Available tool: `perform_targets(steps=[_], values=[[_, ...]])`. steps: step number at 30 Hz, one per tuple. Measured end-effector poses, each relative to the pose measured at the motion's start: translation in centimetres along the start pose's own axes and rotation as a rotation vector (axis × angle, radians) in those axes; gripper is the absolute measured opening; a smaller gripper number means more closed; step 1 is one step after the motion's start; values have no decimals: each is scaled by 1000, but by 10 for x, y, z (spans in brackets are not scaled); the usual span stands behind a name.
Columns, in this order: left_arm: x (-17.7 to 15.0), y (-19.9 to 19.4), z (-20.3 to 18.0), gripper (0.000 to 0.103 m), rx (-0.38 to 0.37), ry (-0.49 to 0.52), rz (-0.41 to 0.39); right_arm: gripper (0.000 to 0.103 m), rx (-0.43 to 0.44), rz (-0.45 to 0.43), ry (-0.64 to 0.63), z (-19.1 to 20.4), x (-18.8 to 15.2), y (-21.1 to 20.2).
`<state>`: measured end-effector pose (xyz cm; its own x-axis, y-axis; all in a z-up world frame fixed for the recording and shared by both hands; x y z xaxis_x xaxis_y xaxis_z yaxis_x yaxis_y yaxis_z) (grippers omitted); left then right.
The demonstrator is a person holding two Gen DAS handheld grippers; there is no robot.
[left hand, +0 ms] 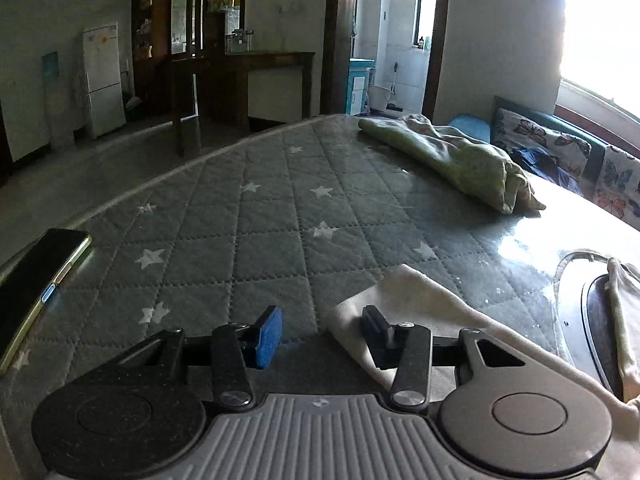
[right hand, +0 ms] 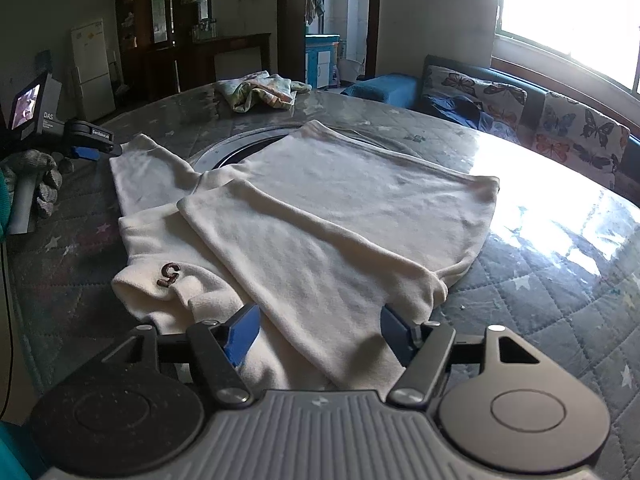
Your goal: Fold clothes
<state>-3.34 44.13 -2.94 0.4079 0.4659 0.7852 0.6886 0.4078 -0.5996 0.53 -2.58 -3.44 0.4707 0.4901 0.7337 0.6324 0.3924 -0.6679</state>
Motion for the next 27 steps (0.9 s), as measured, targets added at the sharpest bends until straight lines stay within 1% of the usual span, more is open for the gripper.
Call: perform_targets(steps=[3,5,6,7,8,9,10,12,14,16,20,26,27], values=[[1,-4,-1,47,-28,-22,1,69,-3,0,4,-1,0,0],[0,-6,-5,47,-46,-18,3,69,-4,-3,8,-1,0,-1],[0,-5,-10,41,-50,-7,8,69,-3,-5,9,-1,0,-1],[-1,-4,-12,39,-49,-2,8,69,-2,-6,11,-1,0,-1],[-1,-2,-14,35,-48,4,8,69,-3,-6,11,-1,0,-1],[-2,-1,-15,28,-48,9,7,69,-5,-7,12,-1,0,-1],[-1,-1,-15,26,-52,5,6,69,-4,-8,14,-1,0,-2],[0,0,-15,13,-65,-3,7,69,-4,-11,20,-2,0,-3],[1,-2,-16,10,-87,-12,8,69,-6,-15,25,-3,0,-4],[3,-9,-21,9,-110,-2,-8,69,-8,-20,29,-4,0,-5],[10,-33,-37,8,-206,-7,-49,69,-10,-33,37,-6,0,-8],[21,-78,-89,8,-410,39,-89,69,-11,-57,45,-7,1,-15],[21,-87,-101,8,-460,52,-91,69,-11,-62,48,-7,1,-17]])
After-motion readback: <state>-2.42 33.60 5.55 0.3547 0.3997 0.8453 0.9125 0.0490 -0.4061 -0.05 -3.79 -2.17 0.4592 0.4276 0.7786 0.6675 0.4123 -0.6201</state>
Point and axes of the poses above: each gripper's, at about its wrist camera, not at the fingertips, and y roughly the way its jaws point, z to its left, x to its top, the point moved 1 cm from there along y, roughly the way its jaws point, and after that the axes turned 10 degrees about -x, right-handed, at the moved point
